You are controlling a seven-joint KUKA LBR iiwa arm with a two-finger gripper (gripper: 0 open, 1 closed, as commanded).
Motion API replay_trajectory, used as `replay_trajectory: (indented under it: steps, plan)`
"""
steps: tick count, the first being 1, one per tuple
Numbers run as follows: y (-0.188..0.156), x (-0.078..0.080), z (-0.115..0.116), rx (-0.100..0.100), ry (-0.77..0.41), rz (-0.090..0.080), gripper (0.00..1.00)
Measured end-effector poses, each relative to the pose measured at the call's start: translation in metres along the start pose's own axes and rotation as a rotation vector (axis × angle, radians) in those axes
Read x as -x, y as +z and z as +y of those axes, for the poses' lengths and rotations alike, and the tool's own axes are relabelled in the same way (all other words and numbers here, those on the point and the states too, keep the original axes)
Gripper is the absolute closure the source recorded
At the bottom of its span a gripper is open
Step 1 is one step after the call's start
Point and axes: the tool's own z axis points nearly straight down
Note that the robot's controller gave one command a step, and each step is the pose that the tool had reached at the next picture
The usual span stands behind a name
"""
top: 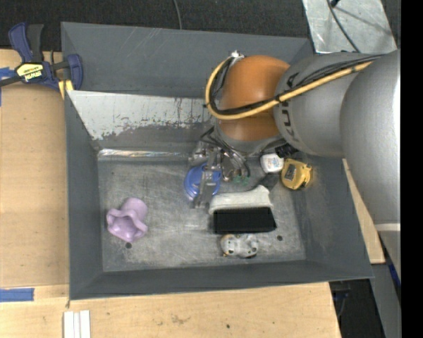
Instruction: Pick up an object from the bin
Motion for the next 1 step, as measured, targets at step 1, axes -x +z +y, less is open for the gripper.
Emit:
replay_trajectory:
  steps: [1]
  plan:
    - [0.0, 0.0, 0.0001, 0.0, 0.0, 0.0, 1.0]
